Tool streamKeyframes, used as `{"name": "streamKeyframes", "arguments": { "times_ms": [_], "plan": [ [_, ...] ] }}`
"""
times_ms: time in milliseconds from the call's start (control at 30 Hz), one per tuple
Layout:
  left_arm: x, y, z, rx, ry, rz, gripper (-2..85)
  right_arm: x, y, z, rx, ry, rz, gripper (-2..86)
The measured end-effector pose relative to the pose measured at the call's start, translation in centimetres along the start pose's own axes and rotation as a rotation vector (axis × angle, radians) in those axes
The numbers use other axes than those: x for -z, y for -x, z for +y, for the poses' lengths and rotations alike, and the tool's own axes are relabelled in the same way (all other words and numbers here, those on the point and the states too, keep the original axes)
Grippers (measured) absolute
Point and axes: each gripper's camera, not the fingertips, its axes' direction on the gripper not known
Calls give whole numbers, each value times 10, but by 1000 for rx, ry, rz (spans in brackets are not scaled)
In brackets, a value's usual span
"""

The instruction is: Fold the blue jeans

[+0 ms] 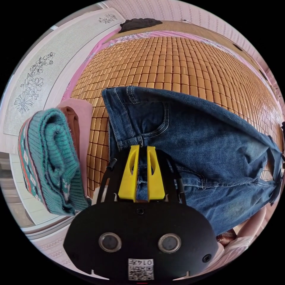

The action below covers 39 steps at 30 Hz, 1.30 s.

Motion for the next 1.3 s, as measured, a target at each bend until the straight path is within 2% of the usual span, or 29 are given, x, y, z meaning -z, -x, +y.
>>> {"name": "streamKeyframes", "arguments": {
  "times_ms": [200, 267, 367, 467, 567, 633, 700, 800, 867, 933, 1033, 1100, 1167, 1300],
  "plan": [
    [13, -16, -17, -15, 15, -24, 51, -7, 13, -57, -4, -44, 97, -6],
    [16, -22, -23, -10, 10, -40, 51, -12, 16, -69, 9, 15, 121, -7],
    [24, -33, -28, -16, -11, -76, 48, -2, 17, -66, 27, -24, 133, -7],
    [45, -45, -20, -42, -73, -81, 24, 36, 6, -16, 8, -206, 37, -1],
    [85, -75, 9, -166, -213, -14, 19, 56, -17, 68, -28, -255, -88, 51],
    [106, -104, 34, -284, -280, 82, 29, 53, -30, 122, -108, -224, -198, 132],
    [122, -155, 67, -430, -283, 256, 47, 29, -26, 179, -146, -97, -268, 154],
    [128, -232, 106, -572, -236, 422, 57, -1, -19, 217, -160, -31, -194, 118],
    [127, -276, 124, -645, -214, 451, 62, -1, -29, 229, -203, -37, -210, 56],
    [129, -310, 135, -697, -190, 413, 66, 11, -42, 242, -233, -76, -281, 32],
    [147, -333, 148, -734, -237, 414, 65, 64, -71, 288, -301, -273, -366, 19],
    [171, -331, 152, -727, -308, 481, 62, 115, -92, 351, -317, -531, -444, 14],
    [182, -328, 152, -720, -319, 537, 62, 130, -100, 398, -319, -613, -410, 10],
    [183, -334, 155, -736, -268, 516, 66, 79, -119, 470, -471, -351, -315, 18]
  ]
}}
